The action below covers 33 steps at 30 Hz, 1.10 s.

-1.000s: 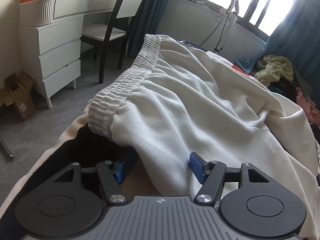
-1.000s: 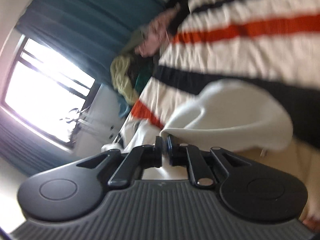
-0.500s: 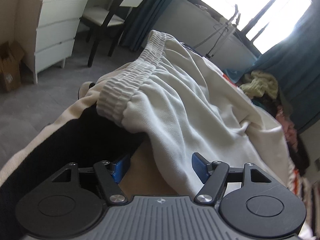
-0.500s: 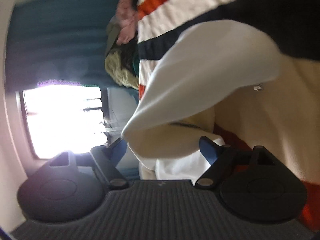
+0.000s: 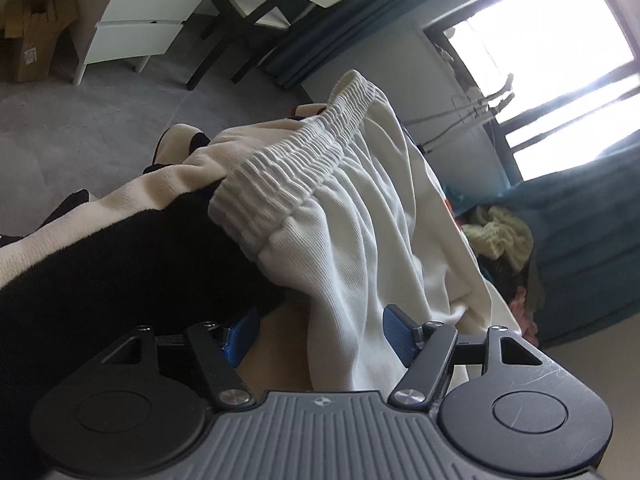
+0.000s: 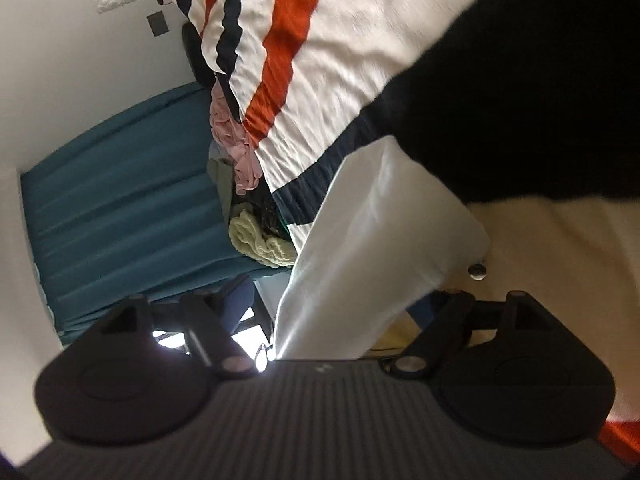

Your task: Fold clothes

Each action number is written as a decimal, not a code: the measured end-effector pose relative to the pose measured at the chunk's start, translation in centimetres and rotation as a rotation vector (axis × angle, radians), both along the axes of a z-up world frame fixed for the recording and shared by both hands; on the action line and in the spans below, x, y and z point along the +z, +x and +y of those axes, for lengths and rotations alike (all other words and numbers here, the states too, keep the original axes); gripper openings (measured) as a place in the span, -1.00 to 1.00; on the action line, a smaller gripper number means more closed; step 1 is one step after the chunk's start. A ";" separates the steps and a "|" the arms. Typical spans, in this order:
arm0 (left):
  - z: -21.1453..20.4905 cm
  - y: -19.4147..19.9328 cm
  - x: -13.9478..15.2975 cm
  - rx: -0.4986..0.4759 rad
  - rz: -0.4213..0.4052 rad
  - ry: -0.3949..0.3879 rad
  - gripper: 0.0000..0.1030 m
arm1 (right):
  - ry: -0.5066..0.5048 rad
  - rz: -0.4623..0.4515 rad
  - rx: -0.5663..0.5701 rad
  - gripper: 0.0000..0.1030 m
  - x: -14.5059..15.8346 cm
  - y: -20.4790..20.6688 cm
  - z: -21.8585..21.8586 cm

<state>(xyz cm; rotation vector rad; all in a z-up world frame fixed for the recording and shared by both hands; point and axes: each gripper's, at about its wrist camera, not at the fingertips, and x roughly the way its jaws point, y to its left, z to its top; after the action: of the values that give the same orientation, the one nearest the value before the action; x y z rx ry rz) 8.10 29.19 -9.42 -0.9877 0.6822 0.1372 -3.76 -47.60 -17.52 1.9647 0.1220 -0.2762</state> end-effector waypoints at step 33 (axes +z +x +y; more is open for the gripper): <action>3.6 -5.0 0.9 0.070 -0.059 -0.060 -0.94 | -0.662 0.390 0.220 -0.85 -1.4 1.8 -11.9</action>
<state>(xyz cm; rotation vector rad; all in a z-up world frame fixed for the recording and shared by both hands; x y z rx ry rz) 3.08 32.79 -8.47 -1.0694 0.6005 0.1488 -1.96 -59.52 -18.89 1.2132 0.4381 -0.4824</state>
